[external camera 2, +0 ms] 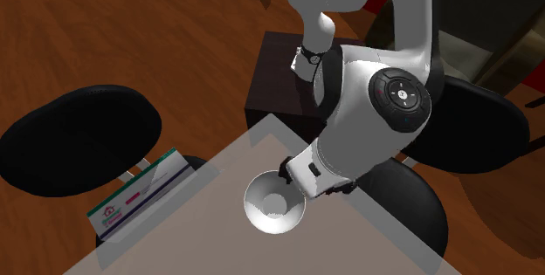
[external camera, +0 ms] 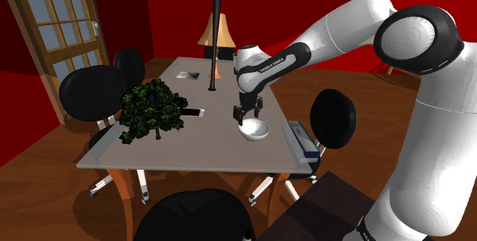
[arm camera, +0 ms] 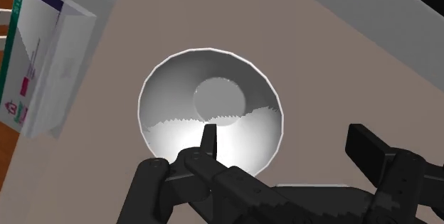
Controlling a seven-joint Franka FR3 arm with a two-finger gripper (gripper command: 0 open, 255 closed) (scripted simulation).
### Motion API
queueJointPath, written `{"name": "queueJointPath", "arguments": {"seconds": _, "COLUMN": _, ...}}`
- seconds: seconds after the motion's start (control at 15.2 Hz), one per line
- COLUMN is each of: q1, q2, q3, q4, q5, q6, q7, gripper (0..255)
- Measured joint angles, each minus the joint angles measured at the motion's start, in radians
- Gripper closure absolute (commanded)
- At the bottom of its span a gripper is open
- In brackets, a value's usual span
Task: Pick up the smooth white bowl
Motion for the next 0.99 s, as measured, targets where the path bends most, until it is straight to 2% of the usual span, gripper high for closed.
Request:
{"name": "queueJointPath", "arguments": {"seconds": 0.26, "q1": 0.007, "q2": 0.12, "q3": 0.0, "q4": 0.103, "q5": -0.012, "q6": 0.021, "q7": 0.015, "gripper": 0}}
{"name": "queueJointPath", "arguments": {"seconds": 0.73, "q1": 0.009, "q2": 0.19, "q3": -0.004, "q4": 0.1, "q5": -0.024, "q6": 0.093, "q7": 0.031, "gripper": 0}}
{"name": "queueJointPath", "arguments": {"seconds": 0.79, "q1": 0.009, "q2": 0.191, "q3": -0.005, "q4": 0.097, "q5": -0.025, "q6": 0.097, "q7": 0.032, "gripper": 255}}
{"name": "queueJointPath", "arguments": {"seconds": 0.99, "q1": 0.008, "q2": 0.192, "q3": -0.005, "q4": 0.095, "q5": -0.025, "q6": 0.101, "q7": 0.032, "gripper": 255}}
